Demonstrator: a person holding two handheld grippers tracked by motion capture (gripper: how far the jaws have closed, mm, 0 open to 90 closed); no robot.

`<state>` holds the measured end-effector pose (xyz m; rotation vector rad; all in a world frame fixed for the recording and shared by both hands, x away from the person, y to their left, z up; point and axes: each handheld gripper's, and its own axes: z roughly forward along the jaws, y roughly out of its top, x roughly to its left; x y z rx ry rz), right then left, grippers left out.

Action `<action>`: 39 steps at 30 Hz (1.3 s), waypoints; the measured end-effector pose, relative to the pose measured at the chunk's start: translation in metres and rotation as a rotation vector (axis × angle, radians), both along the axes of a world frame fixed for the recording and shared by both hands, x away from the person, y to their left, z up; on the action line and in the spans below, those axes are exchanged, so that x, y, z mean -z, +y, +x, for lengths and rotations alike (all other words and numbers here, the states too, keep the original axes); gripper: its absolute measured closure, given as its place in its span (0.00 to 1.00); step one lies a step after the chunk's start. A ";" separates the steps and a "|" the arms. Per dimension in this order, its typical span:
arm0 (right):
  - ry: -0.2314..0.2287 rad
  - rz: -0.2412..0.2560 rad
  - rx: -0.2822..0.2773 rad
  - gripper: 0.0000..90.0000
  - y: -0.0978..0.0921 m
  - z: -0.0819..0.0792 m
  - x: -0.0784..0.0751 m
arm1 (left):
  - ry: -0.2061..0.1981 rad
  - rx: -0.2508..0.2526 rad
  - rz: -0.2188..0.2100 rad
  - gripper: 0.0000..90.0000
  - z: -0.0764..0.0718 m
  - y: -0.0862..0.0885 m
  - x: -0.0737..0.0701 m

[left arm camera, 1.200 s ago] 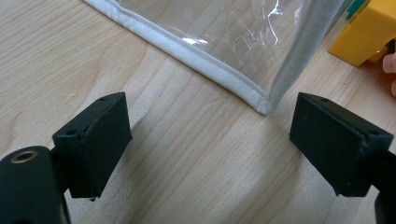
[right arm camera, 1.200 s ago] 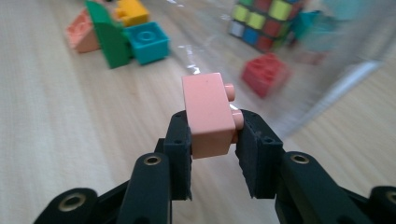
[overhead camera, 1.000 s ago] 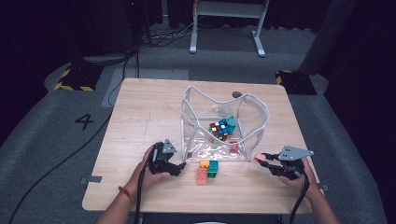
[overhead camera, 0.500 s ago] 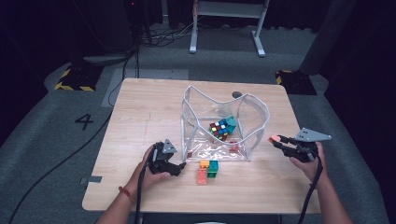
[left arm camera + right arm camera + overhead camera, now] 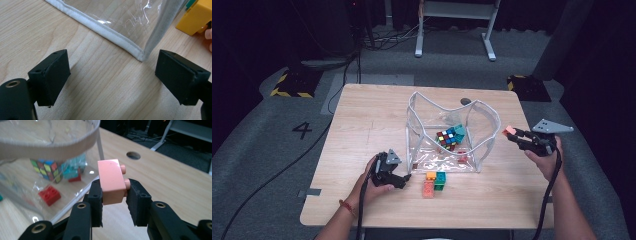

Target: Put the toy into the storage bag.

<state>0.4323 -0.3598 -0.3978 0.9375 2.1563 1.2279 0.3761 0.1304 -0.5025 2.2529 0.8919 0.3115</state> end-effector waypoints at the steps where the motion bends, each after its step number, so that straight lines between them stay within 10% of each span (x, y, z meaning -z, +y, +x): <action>1: -0.003 0.005 -0.001 0.75 0.000 0.002 -0.005 | 0.000 0.000 0.000 0.14 0.000 0.000 0.000; 23: -0.115 -0.003 -0.070 0.75 0.033 0.019 -0.093 | 0.000 0.001 -0.001 0.14 0.000 0.000 0.000; 39: -0.074 -0.012 -0.281 0.75 0.090 0.009 -0.092 | -0.005 0.000 0.006 0.14 0.000 0.000 0.000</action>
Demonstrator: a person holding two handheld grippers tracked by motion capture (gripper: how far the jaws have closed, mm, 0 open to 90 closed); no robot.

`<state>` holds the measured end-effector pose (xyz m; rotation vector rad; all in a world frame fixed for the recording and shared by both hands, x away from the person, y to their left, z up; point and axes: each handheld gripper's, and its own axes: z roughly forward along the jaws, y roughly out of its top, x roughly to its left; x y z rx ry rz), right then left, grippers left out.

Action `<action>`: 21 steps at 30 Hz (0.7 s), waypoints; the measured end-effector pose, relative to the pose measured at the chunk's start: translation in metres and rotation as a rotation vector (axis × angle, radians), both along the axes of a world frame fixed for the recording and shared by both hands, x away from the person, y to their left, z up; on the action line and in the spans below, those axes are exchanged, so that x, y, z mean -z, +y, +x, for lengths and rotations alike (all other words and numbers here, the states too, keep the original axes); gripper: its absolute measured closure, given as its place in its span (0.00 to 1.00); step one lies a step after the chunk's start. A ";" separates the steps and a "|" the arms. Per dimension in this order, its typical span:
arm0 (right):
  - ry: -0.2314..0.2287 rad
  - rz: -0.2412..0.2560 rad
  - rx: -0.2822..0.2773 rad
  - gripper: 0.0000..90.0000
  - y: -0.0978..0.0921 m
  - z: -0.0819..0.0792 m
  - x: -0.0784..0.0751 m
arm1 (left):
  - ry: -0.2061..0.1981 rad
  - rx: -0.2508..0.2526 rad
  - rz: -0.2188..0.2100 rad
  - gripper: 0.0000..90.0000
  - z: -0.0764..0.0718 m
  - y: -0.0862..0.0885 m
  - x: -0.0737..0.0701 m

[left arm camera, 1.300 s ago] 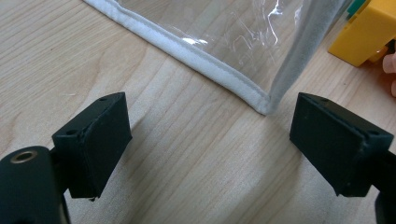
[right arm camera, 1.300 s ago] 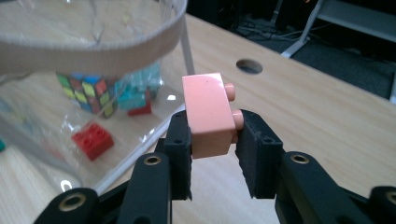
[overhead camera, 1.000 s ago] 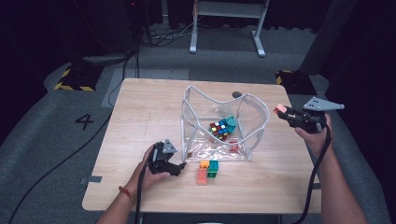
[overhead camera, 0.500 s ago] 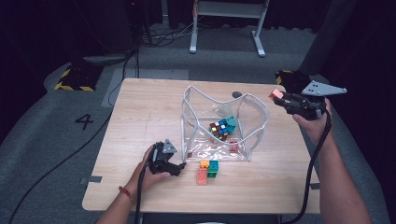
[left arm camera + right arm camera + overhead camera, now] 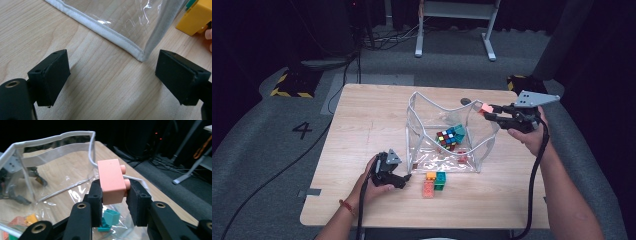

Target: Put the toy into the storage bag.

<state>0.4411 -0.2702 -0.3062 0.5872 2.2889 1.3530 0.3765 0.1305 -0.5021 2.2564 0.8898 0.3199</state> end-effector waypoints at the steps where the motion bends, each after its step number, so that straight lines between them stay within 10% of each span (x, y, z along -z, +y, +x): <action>1: 0.008 0.004 -0.014 0.75 0.003 0.000 0.001 | 0.003 0.001 -0.002 0.14 0.000 0.000 0.000; 21: 0.152 -0.249 -0.155 0.75 0.045 0.035 0.014 | 0.003 0.001 -0.003 0.14 0.000 0.000 0.000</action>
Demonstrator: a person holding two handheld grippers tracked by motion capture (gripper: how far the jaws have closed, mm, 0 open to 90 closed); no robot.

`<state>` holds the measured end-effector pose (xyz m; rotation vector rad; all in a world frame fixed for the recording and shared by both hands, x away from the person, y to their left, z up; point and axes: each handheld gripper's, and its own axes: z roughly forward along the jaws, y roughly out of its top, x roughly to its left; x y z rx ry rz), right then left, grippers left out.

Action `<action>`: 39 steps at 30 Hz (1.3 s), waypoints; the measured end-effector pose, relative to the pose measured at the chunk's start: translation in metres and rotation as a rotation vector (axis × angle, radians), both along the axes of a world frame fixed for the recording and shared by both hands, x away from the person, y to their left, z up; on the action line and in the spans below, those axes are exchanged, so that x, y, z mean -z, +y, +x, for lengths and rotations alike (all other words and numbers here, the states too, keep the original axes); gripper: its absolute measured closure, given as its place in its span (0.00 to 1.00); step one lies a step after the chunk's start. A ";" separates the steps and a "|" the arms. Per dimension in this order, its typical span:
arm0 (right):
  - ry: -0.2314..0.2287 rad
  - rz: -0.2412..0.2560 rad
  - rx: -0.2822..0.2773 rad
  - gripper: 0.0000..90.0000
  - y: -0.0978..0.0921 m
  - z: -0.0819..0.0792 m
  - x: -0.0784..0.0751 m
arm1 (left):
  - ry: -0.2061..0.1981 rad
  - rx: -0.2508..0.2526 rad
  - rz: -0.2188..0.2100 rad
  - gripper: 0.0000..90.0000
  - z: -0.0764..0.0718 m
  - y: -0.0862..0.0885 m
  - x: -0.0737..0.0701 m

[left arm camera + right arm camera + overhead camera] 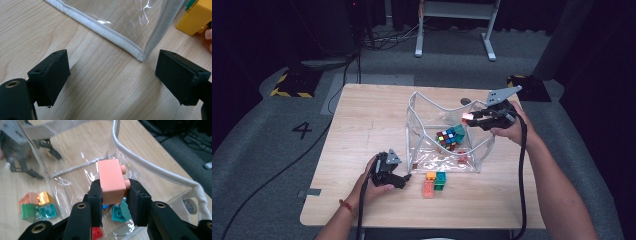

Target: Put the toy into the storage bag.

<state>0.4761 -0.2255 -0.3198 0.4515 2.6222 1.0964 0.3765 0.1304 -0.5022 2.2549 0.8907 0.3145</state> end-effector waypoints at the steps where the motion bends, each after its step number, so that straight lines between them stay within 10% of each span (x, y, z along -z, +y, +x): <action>1: 0.005 -0.017 -0.002 0.74 0.001 0.001 0.001 | 0.000 0.000 0.000 0.14 0.000 0.000 0.000; 25: 0.078 -0.239 0.012 0.74 0.023 0.030 0.013 | 0.001 0.000 0.001 0.14 0.000 0.000 0.000; 39: 0.110 -0.430 0.060 0.74 0.001 0.033 0.011 | 0.005 0.000 0.002 0.14 0.000 0.000 0.000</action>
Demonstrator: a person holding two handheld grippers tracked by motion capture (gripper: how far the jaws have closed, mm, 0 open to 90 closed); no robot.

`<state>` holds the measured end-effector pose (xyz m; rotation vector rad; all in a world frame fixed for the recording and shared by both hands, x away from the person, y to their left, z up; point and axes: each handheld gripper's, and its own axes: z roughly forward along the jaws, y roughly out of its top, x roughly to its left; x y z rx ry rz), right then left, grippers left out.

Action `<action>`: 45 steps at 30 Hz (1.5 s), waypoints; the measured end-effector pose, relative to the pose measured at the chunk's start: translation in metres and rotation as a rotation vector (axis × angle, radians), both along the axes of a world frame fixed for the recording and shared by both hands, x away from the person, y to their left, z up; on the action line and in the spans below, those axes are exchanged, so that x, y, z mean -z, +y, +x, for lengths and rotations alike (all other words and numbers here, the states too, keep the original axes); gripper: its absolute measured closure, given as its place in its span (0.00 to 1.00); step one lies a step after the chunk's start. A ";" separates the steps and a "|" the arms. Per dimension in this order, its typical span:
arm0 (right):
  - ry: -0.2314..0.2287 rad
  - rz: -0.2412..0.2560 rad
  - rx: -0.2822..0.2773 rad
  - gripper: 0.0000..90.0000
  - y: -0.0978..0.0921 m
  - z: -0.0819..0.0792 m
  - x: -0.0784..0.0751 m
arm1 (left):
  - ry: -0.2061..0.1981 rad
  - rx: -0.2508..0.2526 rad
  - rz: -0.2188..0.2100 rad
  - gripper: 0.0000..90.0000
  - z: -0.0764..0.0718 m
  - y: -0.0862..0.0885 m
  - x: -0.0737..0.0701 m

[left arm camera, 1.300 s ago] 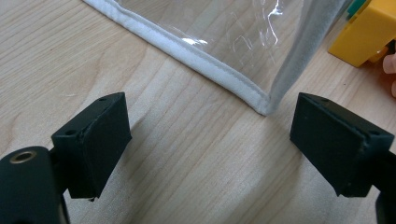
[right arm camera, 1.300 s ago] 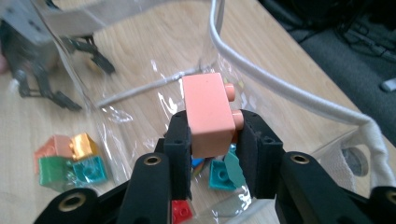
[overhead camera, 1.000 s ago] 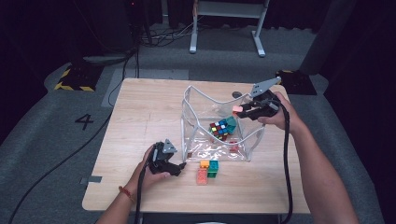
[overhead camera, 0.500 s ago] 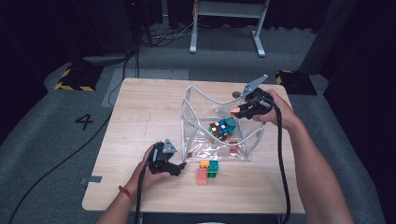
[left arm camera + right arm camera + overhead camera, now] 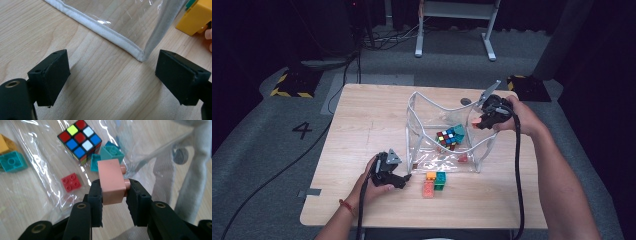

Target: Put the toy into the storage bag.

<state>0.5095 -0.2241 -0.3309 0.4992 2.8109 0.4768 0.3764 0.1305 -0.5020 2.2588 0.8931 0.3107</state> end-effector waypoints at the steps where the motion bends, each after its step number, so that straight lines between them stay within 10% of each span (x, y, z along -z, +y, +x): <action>1: -0.001 -0.027 0.001 0.74 0.000 -0.001 0.000 | -0.003 0.002 0.000 0.14 0.000 0.000 0.000; 4: 0.001 -0.093 -0.001 0.74 -0.001 -0.003 0.001 | -0.005 0.001 0.000 0.14 0.000 0.000 0.000; 11: 0.001 -0.075 -0.011 0.73 -0.004 -0.007 0.001 | -0.001 -0.002 -0.001 0.14 0.000 0.000 0.000; 18: -0.029 0.070 -0.023 0.61 -0.010 -0.016 -0.004 | -0.003 0.000 -0.002 0.14 0.000 0.000 0.000; 28: -0.195 0.388 0.015 0.46 -0.029 -0.050 -0.025 | -0.002 -0.001 -0.001 0.14 0.000 0.000 0.000; 36: -0.308 0.485 0.056 0.37 -0.041 -0.083 -0.031 | -0.003 0.001 -0.001 0.14 0.000 0.000 0.000; 45: -0.335 0.596 0.122 0.38 -0.059 -0.110 -0.022 | -0.001 -0.002 -0.001 0.14 0.000 0.000 0.000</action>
